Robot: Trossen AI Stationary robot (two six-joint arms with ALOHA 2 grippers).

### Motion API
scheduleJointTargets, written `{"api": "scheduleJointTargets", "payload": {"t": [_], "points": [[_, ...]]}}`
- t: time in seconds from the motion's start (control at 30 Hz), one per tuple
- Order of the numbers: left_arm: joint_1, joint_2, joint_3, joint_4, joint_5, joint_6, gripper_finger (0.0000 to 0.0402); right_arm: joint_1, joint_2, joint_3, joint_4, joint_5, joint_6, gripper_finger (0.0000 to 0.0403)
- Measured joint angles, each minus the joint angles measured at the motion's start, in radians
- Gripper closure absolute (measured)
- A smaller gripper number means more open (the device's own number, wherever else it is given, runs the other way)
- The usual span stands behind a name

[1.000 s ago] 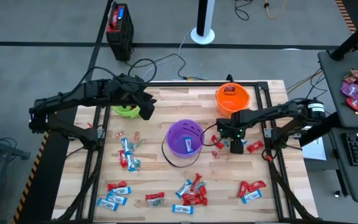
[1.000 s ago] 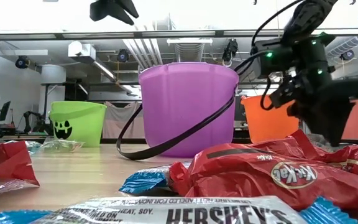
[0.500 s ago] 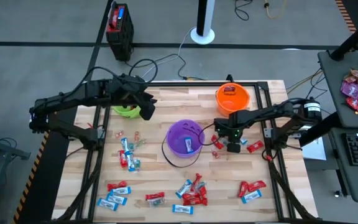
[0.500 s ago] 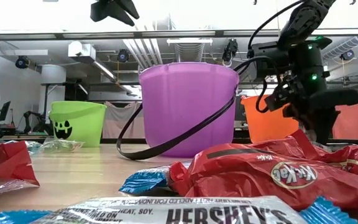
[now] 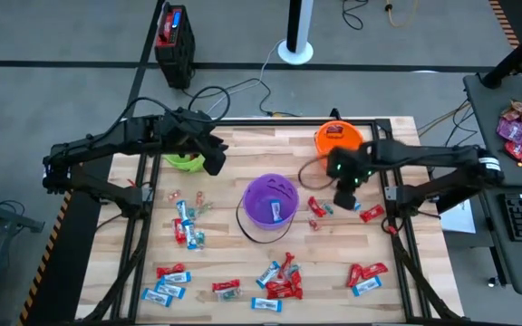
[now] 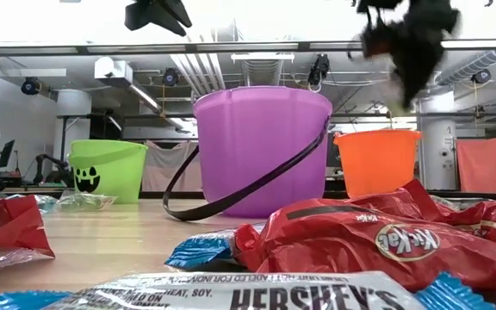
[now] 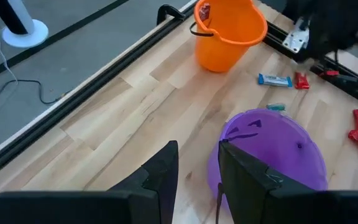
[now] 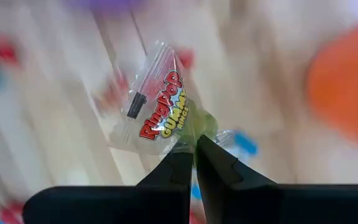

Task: Sort candy by brand, put in halloween buckets
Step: Put the green gummy into the orange bucket

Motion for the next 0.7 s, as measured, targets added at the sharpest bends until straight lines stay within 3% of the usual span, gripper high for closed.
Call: {"api": "scheduleJointTargets", "payload": {"t": [0.1, 0.2, 0.3, 0.47, 0.7], "points": [[0.0, 0.0, 0.0, -0.005, 0.081, -0.018, 0.0306, -0.07, 0.01, 0.117, 0.002, 0.038, 0.009, 0.0394], [-0.002, 0.002, 0.0, -0.054, 0.189, -0.07, 0.0306, -0.156, 0.05, 0.221, 0.002, 0.164, 0.03, 0.0394], [-0.02, 0.008, 0.0, -0.153, 0.274, -0.128, 0.0306, -0.262, 0.12, 0.306, -0.034, 0.177, 0.027, 0.0393], [-0.116, 0.013, -0.001, -0.272, 0.282, -0.208, 0.0296, -0.388, 0.252, 0.371, -0.189, 0.178, 0.004, 0.037], [-0.285, 0.013, -0.001, -0.273, 0.201, -0.368, 0.0279, -0.443, 0.314, 0.37, -0.206, 0.177, -0.094, 0.0293]]}}
